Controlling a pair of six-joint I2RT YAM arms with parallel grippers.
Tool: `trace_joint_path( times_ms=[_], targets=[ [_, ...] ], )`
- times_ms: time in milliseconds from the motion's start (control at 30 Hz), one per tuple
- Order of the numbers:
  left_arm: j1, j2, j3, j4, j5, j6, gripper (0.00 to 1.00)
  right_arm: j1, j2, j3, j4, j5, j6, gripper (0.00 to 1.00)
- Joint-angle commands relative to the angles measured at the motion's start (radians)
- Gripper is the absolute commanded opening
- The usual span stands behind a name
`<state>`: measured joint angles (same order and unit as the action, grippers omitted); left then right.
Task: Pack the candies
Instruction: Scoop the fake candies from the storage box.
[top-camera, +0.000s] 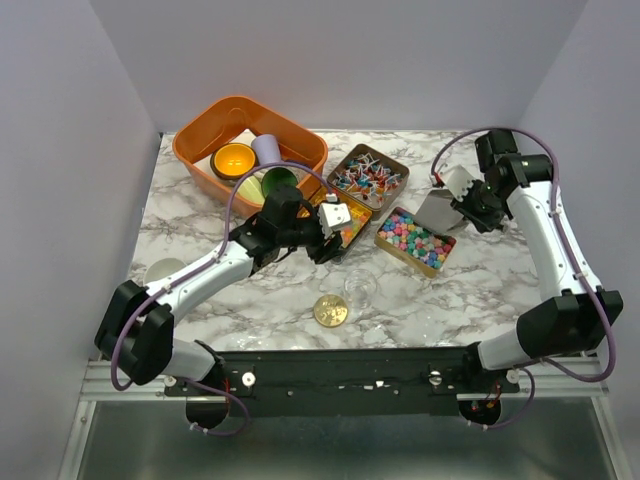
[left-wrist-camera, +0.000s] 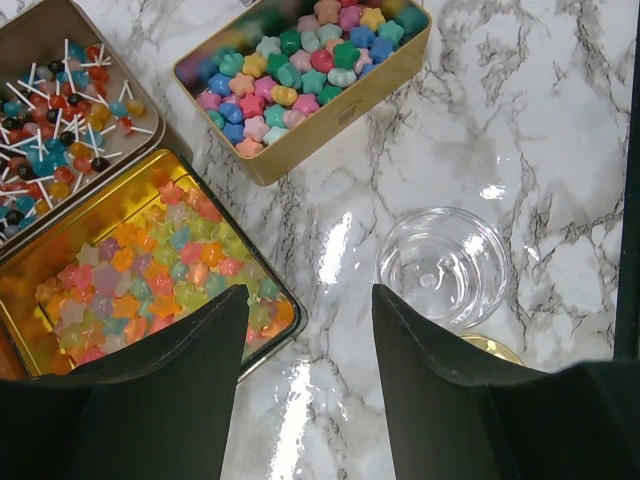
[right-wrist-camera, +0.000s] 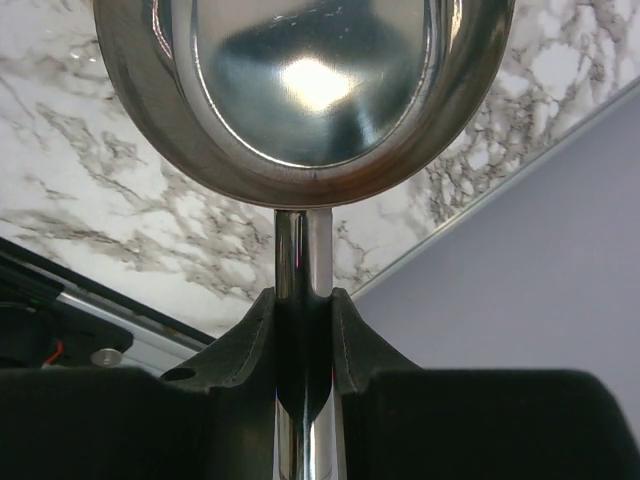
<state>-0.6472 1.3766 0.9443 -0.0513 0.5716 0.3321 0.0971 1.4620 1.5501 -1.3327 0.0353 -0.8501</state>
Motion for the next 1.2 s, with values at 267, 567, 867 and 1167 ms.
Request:
trace_joint_path(
  times_ms=[267,567,867,1167],
  targets=[
    [-0.020,0.177,0.089,0.096,-0.045,-0.008,0.64,-0.005,-0.022,-0.088,-0.194,0.235,-0.159,0.01],
    [-0.022,0.210,0.090,0.146,-0.047,-0.041,0.66,0.000,-0.037,-0.137,-0.194,0.276,-0.221,0.01],
    [-0.022,0.220,0.074,0.169,-0.072,-0.056,0.67,0.087,-0.037,-0.194,-0.194,0.333,-0.251,0.01],
    [-0.022,0.210,0.054,0.202,-0.076,-0.088,0.68,0.128,0.041,-0.186,-0.195,0.405,-0.211,0.01]
  ],
)
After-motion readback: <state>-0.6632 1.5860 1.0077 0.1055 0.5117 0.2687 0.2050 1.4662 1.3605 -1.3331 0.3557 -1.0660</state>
